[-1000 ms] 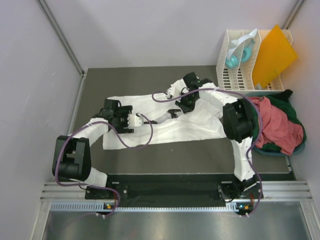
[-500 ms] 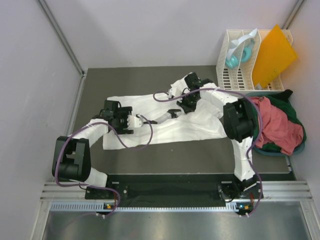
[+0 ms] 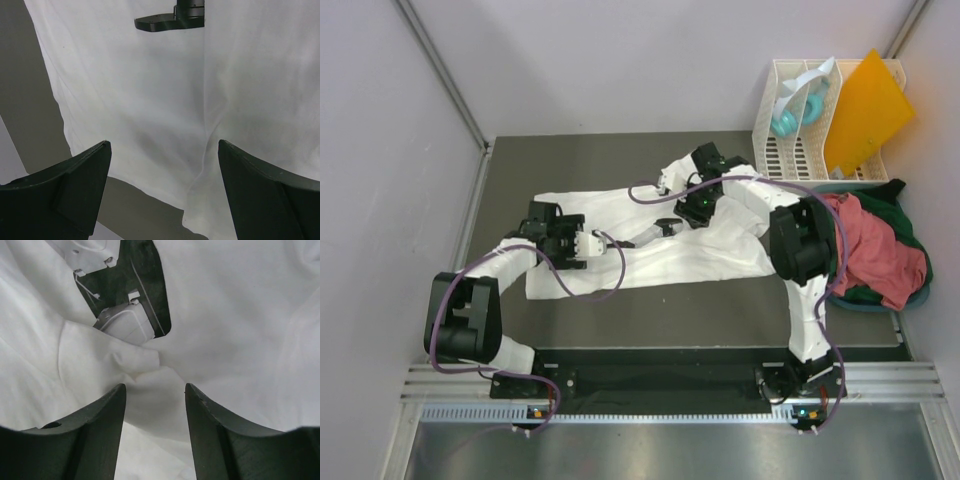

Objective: Fold and stack the t-shirts
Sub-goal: Fold the flattened tshirt in 1/3 of the way

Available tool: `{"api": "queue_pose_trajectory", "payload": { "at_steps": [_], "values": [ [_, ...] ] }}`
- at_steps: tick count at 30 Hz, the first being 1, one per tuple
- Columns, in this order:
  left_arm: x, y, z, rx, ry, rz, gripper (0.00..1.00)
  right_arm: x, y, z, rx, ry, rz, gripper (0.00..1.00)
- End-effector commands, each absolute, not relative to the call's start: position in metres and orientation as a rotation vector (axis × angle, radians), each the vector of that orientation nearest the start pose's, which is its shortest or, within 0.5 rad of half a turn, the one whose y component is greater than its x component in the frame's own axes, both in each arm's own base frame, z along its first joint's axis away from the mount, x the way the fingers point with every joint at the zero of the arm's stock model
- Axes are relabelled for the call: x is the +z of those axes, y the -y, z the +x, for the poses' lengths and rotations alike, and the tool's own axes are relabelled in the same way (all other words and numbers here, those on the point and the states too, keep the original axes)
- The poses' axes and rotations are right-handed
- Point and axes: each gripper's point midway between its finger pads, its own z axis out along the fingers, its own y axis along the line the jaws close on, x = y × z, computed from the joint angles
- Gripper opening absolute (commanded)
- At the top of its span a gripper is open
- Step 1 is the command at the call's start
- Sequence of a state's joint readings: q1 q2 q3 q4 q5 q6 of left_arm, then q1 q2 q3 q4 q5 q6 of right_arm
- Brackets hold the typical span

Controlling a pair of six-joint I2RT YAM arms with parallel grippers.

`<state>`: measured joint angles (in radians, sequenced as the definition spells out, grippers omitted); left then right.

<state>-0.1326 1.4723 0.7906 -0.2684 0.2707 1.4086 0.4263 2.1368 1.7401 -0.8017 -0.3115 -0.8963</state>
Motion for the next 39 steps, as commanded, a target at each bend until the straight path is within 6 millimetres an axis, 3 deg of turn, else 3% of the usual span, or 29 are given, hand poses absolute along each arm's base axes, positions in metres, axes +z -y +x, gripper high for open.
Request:
{"api": "queue_pose_trajectory", "payload": {
  "at_steps": [1, 5, 8, 12, 18, 21, 24, 27, 33, 39],
  "values": [
    [0.072, 0.059, 0.365, 0.232, -1.646, 1.789, 0.92, 0.058, -0.215, 0.418, 0.343, -2.079, -1.692, 0.51],
    [0.072, 0.058, 0.361, 0.242, -1.632, 1.812, 0.92, 0.041, -0.210, 0.414, 0.382, -2.123, -1.693, 0.48],
    [0.074, 0.058, 0.362, 0.248, -1.623, 1.810, 0.92, 0.035, -0.208, 0.417, 0.389, -2.137, -1.686, 0.40],
    [0.076, 0.058, 0.362, 0.251, -1.623, 1.808, 0.92, 0.036, -0.210, 0.423, 0.379, -2.137, -1.677, 0.00],
    [0.075, 0.058, 0.361, 0.253, -1.620, 1.810, 0.92, 0.046, -0.208, 0.428, 0.334, -2.115, -1.679, 0.00],
    [0.073, 0.058, 0.360, 0.246, -1.621, 1.812, 0.92, 0.064, -0.206, 0.431, 0.298, -2.082, -1.676, 0.00],
    [0.072, 0.059, 0.359, 0.243, -1.618, 1.813, 0.92, 0.094, -0.207, 0.429, 0.265, -2.014, -1.675, 0.00],
    [0.071, 0.060, 0.359, 0.237, -1.611, 1.816, 0.92, 0.105, -0.204, 0.421, 0.239, -1.985, -1.710, 0.00],
    [0.073, 0.062, 0.362, 0.236, -1.599, 1.813, 0.92, 0.107, -0.193, 0.399, 0.236, -1.995, -1.767, 0.00],
    [0.072, 0.062, 0.363, 0.236, -1.592, 1.822, 0.92, 0.095, -0.189, 0.385, 0.228, -2.002, -1.814, 0.00]
  ]
}}
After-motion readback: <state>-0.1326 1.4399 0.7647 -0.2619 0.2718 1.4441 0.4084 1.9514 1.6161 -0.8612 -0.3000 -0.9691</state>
